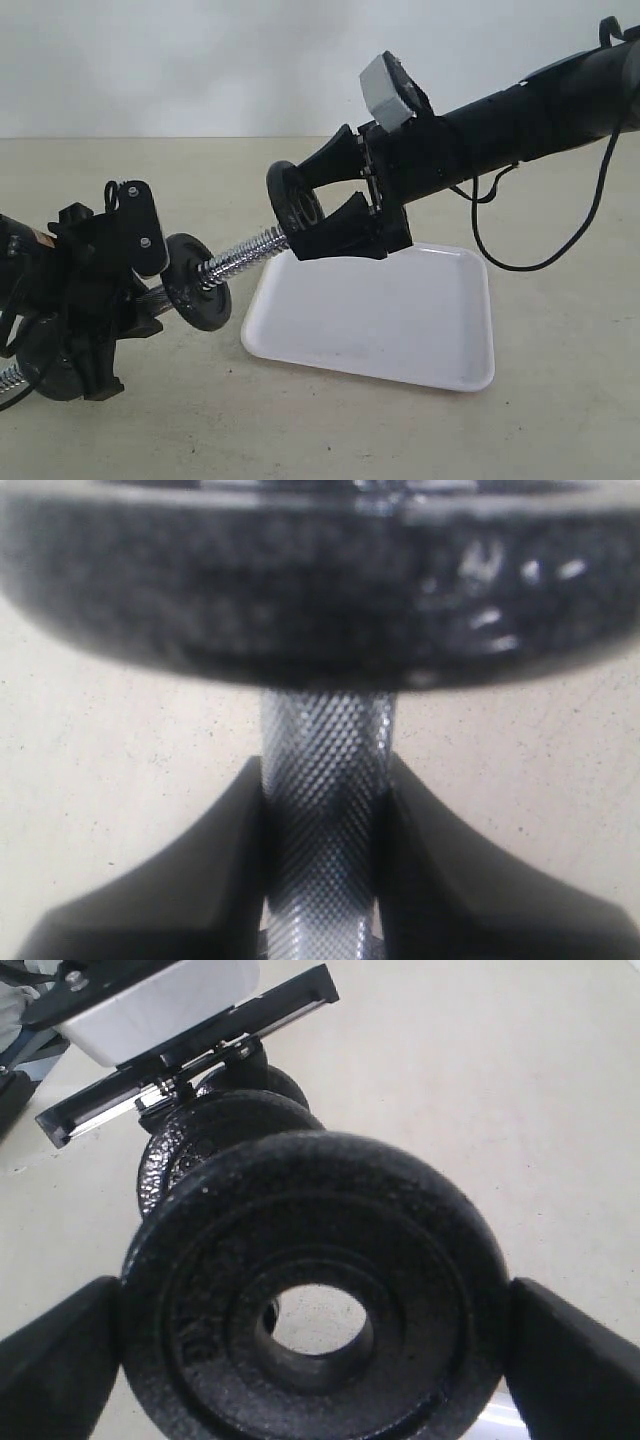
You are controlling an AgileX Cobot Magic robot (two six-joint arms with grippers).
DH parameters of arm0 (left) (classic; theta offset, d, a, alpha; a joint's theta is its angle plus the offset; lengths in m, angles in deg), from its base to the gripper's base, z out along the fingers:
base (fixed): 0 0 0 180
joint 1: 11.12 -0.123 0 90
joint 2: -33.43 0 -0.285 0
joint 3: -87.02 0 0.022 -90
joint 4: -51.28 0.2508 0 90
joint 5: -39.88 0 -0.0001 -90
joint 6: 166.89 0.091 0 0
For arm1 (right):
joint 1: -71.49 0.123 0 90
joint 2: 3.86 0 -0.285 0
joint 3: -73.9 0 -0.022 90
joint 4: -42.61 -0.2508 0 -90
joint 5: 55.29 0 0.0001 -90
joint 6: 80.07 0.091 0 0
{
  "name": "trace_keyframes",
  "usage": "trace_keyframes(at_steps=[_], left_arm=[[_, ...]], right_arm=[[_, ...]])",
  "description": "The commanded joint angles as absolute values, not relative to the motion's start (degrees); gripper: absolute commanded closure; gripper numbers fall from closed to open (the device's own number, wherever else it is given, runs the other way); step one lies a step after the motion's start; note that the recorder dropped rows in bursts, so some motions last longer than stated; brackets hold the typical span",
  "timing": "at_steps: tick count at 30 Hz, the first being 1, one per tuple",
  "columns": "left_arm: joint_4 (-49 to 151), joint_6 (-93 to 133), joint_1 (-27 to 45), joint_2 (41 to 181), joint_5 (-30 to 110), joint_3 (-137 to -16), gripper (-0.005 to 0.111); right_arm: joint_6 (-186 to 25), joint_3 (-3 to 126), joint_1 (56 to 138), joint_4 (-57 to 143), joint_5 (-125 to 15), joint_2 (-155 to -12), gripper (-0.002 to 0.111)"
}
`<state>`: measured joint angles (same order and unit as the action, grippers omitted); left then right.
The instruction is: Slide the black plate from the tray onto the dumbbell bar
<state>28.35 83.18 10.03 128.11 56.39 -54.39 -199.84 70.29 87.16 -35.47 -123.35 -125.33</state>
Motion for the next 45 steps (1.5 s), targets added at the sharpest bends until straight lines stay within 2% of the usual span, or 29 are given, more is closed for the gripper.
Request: trace_keyframes(at_steps=[1,7,45], left_arm=[[26.7,83.4,9.7,124.9,41.8,-57.1,0.102],[26.7,81.9,7.3,124.9,42.1,-57.0,0.102],[26.7,82.1,9.0,124.9,43.1,-57.0,0.102]], right_arm=[[-199.9,70.6,87.3,-38.6,-125.2,-124.2,0.108],[-199.9,70.6,87.3,-38.6,-125.2,-124.2,0.108],[-200.0,70.6,87.4,-41.5,-125.2,-124.2,0.108]])
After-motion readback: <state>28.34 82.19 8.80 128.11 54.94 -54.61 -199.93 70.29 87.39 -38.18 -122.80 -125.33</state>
